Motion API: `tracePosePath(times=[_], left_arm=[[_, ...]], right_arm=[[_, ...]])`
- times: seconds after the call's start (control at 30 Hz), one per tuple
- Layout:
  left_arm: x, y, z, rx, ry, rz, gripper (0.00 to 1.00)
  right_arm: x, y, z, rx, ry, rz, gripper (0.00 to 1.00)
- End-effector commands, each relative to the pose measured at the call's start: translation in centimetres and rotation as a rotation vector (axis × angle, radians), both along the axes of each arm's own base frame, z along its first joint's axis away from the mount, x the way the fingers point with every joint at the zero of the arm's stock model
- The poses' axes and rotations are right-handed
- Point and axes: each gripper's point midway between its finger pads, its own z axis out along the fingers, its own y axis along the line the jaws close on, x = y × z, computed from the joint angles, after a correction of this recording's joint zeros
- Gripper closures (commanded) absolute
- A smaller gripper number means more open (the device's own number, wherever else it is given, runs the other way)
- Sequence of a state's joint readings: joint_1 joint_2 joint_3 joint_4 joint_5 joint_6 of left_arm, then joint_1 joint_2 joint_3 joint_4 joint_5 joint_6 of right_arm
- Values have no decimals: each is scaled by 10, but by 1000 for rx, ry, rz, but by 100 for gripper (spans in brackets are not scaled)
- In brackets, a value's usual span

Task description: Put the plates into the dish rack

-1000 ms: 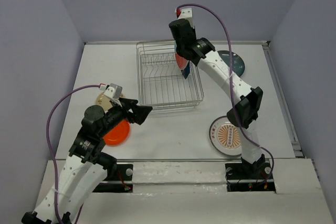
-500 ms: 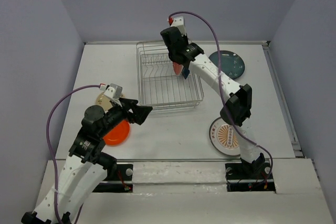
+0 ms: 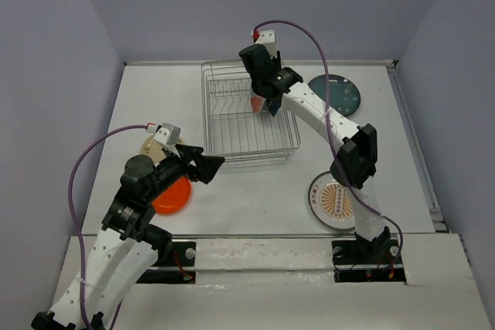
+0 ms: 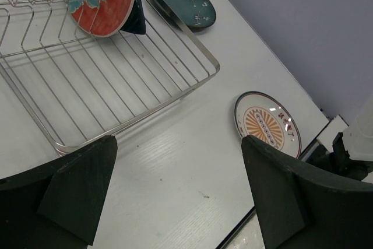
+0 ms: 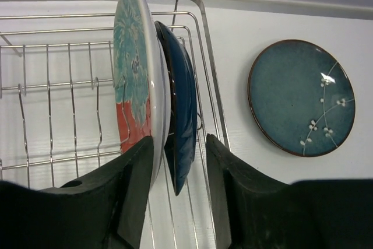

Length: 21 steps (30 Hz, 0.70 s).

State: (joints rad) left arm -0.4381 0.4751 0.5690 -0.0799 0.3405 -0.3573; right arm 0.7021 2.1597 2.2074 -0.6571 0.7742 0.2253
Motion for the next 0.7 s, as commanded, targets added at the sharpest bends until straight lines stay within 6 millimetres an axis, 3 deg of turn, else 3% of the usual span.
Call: tracePosePath(times=[0.0, 0.13, 0.2, 0.23, 0.27, 0.3, 0.33, 0.43, 0.47, 0.5, 0.53, 0.57, 0.63, 0.67], left_arm=[[1, -3, 5, -8, -21, -13, 1], [2, -4, 3, -6, -14, -13, 1], [2, -3, 3, -4, -14, -12, 1], [2, -3, 2, -3, -11, -12, 1], [2, -4, 2, -4, -10, -15, 1], [2, -4, 2, -5, -10, -16, 1], [2, -4, 2, -5, -11, -16, 1], [2, -5, 1, -4, -9, -18, 1], [2, -5, 1, -4, -9, -19, 1], [2, -5, 1, -4, -9, -19, 1], [2, -5, 2, -4, -11, -21, 1], [2, -5, 1, -3, -9, -19, 1], [2, -5, 1, -3, -8, -22, 1], [2, -5, 1, -1, -8, -24, 1]], right_arm=[[-16, -10, 73, 124, -137, -13, 50], [-31, -23, 90, 172, -137, 19, 45], [-42, -36, 93, 276, -116, 62, 45], [-37, -37, 71, 275, -77, 78, 45], [-41, -55, 65, 336, -77, 83, 45], [-46, -52, 93, 404, -136, 114, 45], [-39, -82, 89, 431, -148, 71, 45], [-43, -125, 55, 583, -121, 41, 45], [-42, -164, 16, 632, -78, -49, 45], [-41, -166, 27, 726, -118, 17, 45], [-36, -201, 18, 802, -136, -46, 45], [-42, -208, -9, 841, -87, -51, 46], [-38, -215, -18, 921, -73, -10, 46], [-36, -233, -25, 946, -75, -46, 46]])
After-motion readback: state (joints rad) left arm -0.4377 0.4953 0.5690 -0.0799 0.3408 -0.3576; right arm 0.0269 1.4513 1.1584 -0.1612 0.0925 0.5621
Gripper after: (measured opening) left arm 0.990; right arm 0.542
